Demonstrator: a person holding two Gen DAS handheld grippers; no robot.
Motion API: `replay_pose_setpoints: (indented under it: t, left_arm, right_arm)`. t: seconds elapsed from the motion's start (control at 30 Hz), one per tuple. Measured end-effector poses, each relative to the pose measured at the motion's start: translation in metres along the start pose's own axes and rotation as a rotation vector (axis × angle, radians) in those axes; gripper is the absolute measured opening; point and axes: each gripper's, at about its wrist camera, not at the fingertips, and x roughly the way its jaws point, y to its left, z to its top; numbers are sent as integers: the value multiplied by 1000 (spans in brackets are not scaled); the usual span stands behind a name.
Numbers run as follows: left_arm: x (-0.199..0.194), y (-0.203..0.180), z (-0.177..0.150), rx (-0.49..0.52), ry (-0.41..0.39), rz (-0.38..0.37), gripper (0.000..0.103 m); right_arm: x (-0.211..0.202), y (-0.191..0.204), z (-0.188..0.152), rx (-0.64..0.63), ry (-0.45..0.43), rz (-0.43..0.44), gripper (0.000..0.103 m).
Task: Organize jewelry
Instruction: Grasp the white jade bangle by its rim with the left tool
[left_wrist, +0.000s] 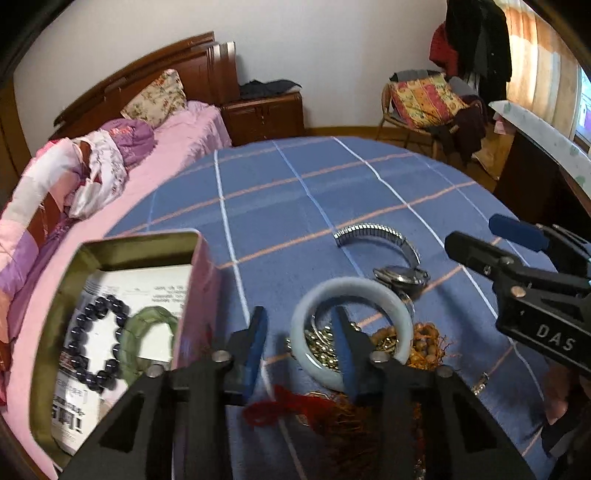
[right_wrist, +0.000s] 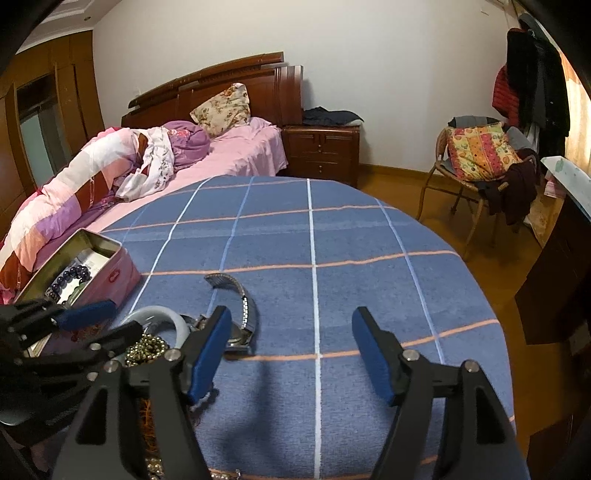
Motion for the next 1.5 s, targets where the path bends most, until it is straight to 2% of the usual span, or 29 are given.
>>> replay_pose_setpoints:
  t: [0.1, 0.23, 0.37, 0.8, 1.03, 1.13, 1.27, 1.5]
  left_arm:
    - [5, -1, -1, -4, 13, -19, 25]
    - [7, 0, -1, -16, 19, -40, 24]
    - [3, 2, 0, -16, 3, -55, 11]
    - [-18, 9, 0, -41, -88, -82, 10]
    - [-32, 17, 3, -67, -156, -69, 10]
    - [-33, 20, 3, -66, -177, -42, 10]
    - [-28, 24, 1, -87, -179, -44, 10]
    - [-23, 24, -2, -94, -179, -57, 10]
  right_arm:
    - [0, -3, 0, 11, -1, 7, 72]
    - [-1, -5, -2, 26, -3, 5, 73]
    - [2, -3, -1, 17, 12, 1, 74]
    - [9, 5, -1, -27, 56, -18, 74]
    - [19, 13, 9, -64, 81, 12, 46]
    - [27, 17, 11, -79, 94, 14, 41]
    - [36, 21, 6, -92, 120, 22, 39]
    - [42, 27, 0, -116, 153, 24, 15]
